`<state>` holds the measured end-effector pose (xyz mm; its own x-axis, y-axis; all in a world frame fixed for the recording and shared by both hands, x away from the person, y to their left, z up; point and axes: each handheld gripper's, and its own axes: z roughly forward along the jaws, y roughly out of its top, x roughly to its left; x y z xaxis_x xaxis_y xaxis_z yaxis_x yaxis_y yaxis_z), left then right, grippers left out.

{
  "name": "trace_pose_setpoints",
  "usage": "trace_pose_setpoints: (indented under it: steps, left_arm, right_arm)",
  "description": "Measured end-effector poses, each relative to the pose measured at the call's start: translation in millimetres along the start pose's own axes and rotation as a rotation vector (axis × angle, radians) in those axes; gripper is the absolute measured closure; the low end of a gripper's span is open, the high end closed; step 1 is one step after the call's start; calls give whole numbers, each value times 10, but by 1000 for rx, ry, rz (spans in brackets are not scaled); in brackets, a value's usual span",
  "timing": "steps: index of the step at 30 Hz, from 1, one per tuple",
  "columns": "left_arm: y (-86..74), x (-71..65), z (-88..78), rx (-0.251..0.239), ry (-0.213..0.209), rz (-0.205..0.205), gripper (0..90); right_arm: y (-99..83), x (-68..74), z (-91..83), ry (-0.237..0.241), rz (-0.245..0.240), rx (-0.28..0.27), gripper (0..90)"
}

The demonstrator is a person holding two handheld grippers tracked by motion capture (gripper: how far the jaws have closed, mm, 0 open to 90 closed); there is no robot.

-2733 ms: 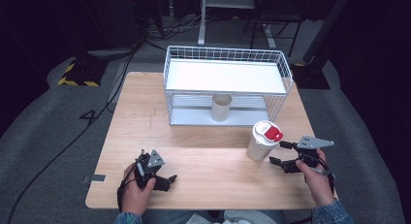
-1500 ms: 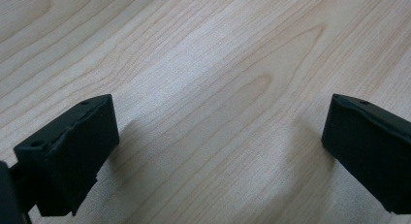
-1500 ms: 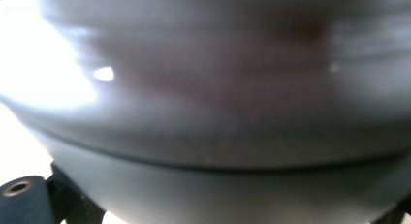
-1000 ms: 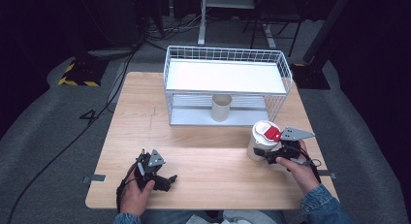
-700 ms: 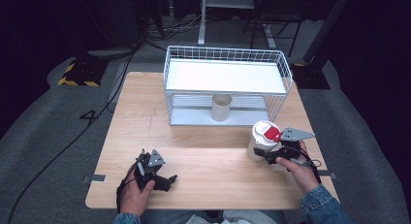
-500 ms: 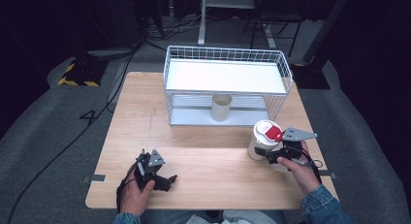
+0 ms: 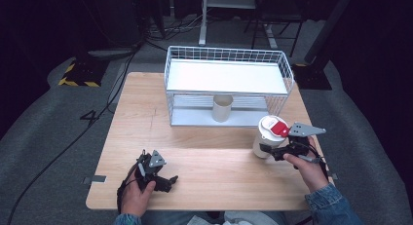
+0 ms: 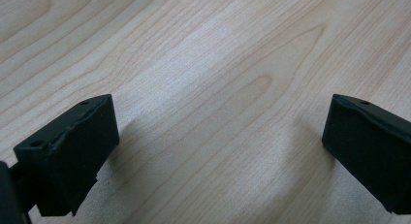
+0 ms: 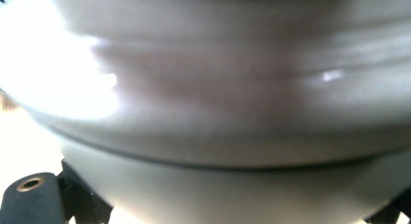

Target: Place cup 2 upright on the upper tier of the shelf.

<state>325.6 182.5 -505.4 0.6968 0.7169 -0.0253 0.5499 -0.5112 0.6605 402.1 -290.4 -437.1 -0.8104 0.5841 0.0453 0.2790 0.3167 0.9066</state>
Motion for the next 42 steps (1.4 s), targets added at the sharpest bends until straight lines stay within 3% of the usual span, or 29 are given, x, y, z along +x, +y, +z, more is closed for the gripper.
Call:
trace_pose_setpoints:
  steps: [33, 42]
  left_arm:
    - [7, 9, 7, -4, 13, -5, 3]
    - [7, 9, 7, -3, 13, -5, 3]
  right_arm:
    - [799, -59, -228, -5, -29, -23, 111]
    - [1011, -67, -242, -14, -52, 2, 111]
